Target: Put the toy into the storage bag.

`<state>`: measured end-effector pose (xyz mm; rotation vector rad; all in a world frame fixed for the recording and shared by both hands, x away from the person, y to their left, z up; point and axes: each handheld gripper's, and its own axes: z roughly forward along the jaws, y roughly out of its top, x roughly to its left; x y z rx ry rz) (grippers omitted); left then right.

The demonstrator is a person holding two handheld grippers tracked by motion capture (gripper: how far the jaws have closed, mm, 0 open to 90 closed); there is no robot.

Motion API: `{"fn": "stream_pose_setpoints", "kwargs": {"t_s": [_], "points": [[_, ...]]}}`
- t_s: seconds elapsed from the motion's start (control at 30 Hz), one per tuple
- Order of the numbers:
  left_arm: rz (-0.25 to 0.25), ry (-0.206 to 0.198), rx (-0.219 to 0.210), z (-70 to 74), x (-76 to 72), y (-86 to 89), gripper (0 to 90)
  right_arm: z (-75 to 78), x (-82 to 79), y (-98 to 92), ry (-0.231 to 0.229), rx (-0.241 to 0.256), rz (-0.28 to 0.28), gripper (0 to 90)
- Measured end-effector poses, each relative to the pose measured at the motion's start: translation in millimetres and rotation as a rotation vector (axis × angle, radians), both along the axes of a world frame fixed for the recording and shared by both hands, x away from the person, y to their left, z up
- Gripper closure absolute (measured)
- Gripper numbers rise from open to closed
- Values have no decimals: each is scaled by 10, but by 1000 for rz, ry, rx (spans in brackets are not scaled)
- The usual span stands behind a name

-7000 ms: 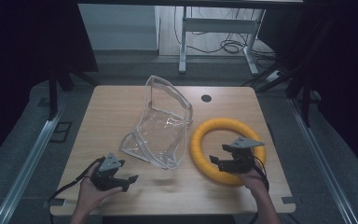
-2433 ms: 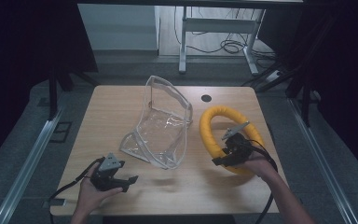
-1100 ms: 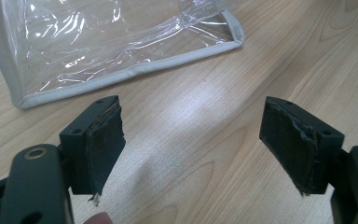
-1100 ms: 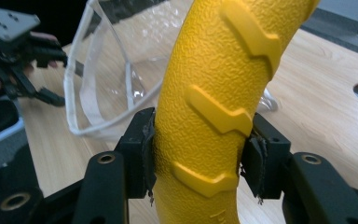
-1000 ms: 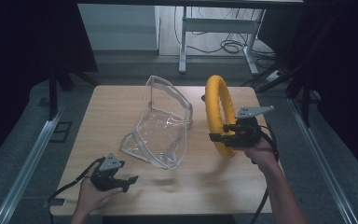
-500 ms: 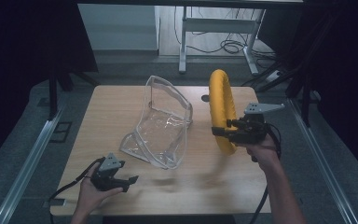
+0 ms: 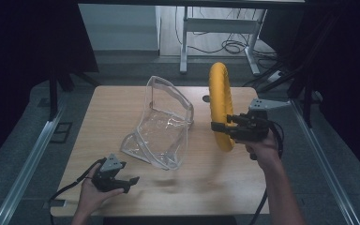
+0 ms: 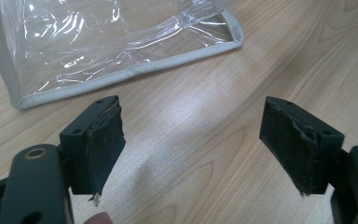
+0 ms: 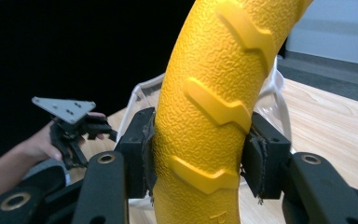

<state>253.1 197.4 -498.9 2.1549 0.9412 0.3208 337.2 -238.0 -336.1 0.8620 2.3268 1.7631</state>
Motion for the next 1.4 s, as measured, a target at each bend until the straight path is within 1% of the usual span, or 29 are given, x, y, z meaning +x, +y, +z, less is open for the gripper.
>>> {"fn": "stream_pose_setpoints", "kwargs": {"t_s": [0.07, 0.23, 0.3, 0.37, 0.4, 0.73, 0.9, 0.93, 0.97, 1.07, 1.2, 1.23, 1.3, 1.4], "points": [[1, -1, -1, 1, 0, 2, 215, 12, 9, 13, 1, 21, 6, 509], [1, -2, -1, 2, -1, 3, 216, 35, 5, 37, -8, 36, 10, 509], [0, -1, -1, 1, -1, 1, 216, 70, -11, 44, -15, 55, 12, 508], [0, -1, -2, 1, -1, 1, 216, 78, -15, 44, -17, 57, 15, 508], [1, -1, -2, 1, -1, 1, 215, 98, -22, 46, -26, 67, 19, 508], [1, 1, -1, -5, 2, -4, 215, 96, -4, 45, -17, 94, 19, 509], [0, 0, -1, -1, 1, -2, 216, 145, -16, 64, -25, 104, 26, 508], [0, 1, -1, -1, 0, -3, 215, 183, -27, 79, -31, 110, 30, 508], [0, 1, -1, -2, 1, -3, 215, 183, -27, 79, -31, 110, 30, 508], [-1, 3, 1, -8, 3, -7, 215, 257, -58, 111, -49, 126, 38, 508], [-3, 5, 3, -12, 6, -11, 216, 311, -85, 140, -64, 138, 46, 508], [-3, 5, 2, -13, 6, -12, 216, 357, -110, 165, -76, 144, 54, 508], [-4, 5, 2, -12, 4, -12, 216, 371, -118, 175, -80, 146, 56, 508], [-3, 4, 1, -6, 2, -6, 216, 437, -140, 228, -98, 159, 77, 507]]}}
